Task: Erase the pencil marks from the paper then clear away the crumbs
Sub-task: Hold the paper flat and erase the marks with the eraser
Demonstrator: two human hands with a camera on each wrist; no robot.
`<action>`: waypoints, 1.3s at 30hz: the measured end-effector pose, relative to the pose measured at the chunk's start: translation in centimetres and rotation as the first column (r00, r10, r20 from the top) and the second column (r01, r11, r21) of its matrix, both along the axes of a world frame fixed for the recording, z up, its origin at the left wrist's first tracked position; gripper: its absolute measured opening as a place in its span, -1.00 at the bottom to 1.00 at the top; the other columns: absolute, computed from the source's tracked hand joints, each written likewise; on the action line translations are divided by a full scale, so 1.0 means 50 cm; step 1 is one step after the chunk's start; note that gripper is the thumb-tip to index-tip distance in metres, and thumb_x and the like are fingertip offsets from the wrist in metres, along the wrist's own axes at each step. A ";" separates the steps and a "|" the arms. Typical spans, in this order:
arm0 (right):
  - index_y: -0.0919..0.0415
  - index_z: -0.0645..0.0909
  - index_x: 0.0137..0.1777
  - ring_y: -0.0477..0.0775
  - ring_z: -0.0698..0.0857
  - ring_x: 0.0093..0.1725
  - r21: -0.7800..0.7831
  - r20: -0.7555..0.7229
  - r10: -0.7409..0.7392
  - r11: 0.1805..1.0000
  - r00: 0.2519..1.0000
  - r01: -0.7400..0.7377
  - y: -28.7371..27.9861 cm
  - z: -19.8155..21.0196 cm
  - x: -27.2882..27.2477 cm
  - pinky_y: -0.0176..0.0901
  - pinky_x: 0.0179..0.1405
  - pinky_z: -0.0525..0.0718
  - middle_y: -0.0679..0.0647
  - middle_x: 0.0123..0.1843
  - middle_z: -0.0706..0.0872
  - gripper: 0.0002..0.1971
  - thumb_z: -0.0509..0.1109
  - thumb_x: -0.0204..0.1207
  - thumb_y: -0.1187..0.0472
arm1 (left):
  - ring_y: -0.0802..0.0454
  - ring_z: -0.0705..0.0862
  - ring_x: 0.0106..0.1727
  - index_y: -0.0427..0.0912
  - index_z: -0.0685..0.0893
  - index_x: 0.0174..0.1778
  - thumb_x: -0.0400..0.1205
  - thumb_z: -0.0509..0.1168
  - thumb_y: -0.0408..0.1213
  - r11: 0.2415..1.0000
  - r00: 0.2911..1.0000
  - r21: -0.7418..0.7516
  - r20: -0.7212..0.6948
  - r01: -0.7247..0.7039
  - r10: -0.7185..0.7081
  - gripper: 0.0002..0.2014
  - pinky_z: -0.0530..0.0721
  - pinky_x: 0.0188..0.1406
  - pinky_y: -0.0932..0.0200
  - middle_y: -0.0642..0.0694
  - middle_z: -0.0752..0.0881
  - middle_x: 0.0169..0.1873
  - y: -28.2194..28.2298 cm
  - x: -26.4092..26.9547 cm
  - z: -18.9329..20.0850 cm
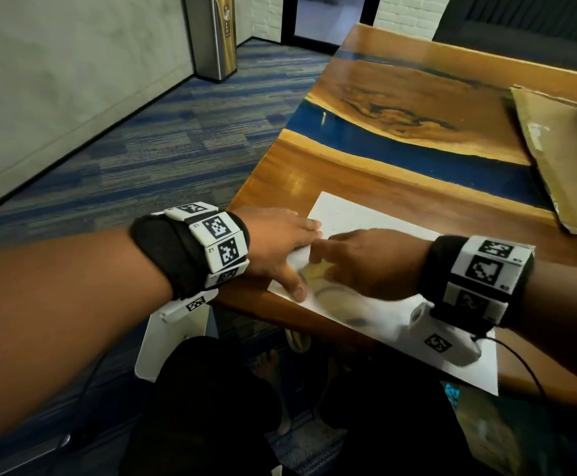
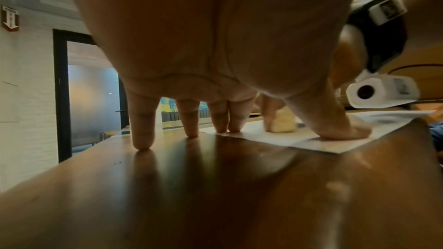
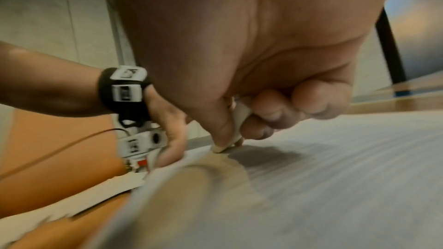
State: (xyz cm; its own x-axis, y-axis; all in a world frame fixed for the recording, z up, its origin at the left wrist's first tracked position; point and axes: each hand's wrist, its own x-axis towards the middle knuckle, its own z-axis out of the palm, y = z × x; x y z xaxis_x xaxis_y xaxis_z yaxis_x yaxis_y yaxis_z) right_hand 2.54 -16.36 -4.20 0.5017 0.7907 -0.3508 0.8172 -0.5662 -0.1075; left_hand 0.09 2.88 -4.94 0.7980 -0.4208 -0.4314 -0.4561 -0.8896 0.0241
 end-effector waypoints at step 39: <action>-0.13 0.32 0.49 0.08 0.66 0.04 -0.082 0.122 0.109 0.992 0.987 -0.100 -0.022 -0.002 0.037 0.05 -0.01 0.71 -0.02 0.23 0.60 -0.67 0.12 0.76 -0.02 | -0.33 -0.13 0.73 0.18 -0.30 0.74 0.25 0.39 0.56 0.986 0.991 0.160 -0.118 -0.045 0.064 0.33 0.13 0.59 -0.42 0.03 -0.31 0.75 -0.019 0.047 -0.007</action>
State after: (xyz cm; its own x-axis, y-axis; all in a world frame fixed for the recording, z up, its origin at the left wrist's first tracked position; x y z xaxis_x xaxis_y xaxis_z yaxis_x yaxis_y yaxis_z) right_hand 4.41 -17.47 -4.33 0.4614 0.8148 -0.3509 0.8767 -0.4795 0.0395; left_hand 2.45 1.93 -5.31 0.7550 -0.2976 -0.5843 -0.4092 -0.9101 -0.0652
